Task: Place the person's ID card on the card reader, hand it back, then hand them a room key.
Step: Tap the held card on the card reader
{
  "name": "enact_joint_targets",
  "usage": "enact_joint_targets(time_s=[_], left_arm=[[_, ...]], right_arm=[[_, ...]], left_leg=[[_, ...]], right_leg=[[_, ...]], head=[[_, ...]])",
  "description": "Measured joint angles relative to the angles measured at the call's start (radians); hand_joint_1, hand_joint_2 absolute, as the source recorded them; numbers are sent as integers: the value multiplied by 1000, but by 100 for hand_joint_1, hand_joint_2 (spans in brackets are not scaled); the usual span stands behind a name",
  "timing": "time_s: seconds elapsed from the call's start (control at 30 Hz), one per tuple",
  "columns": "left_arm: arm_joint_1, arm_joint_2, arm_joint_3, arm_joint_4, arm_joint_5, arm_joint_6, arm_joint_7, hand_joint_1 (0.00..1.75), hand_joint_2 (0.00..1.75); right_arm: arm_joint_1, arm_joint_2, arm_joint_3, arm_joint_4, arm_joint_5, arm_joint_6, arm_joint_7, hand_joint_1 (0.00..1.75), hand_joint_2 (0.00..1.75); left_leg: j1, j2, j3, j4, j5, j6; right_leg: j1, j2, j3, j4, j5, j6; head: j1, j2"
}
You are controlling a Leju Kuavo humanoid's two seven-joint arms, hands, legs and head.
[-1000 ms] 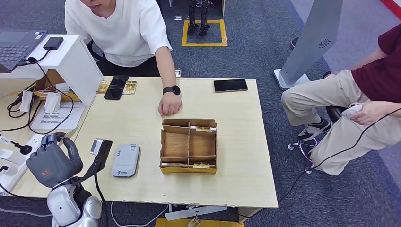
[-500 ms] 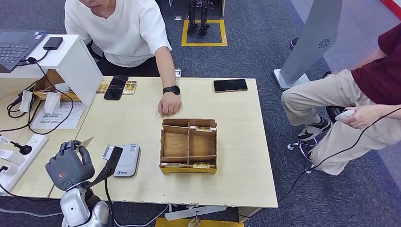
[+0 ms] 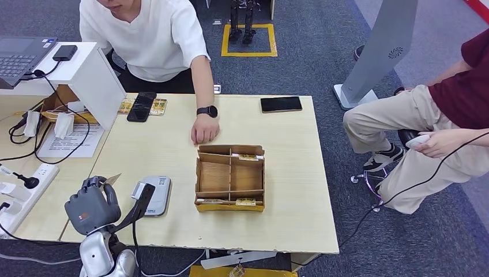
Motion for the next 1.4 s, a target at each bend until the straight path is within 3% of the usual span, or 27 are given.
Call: enact_joint_targets(time_s=[0.4, 1.1, 1.4], left_arm=[[-4, 9, -20, 76, 26, 0, -3, 175, 175], [-17, 19, -65, 143, 178, 0, -119, 175, 175], [-29, 33, -107, 189, 169, -39, -117, 175, 175]], right_arm=[[0, 0, 0, 0, 2, 0, 0, 0, 175], [0, 0, 0, 2, 8, 0, -2, 0, 175], [0, -3, 1, 10, 8, 0, -3, 0, 175]], left_leg=[[0, 0, 0, 0, 0, 0], [0, 0, 0, 0, 0, 0], [0, 0, 0, 0, 0, 0]], right_leg=[[0, 0, 0, 0, 0, 0], [0, 0, 0, 0, 0, 0], [0, 0, 0, 0, 0, 0]], head=[[0, 0], [0, 0], [0, 0]])
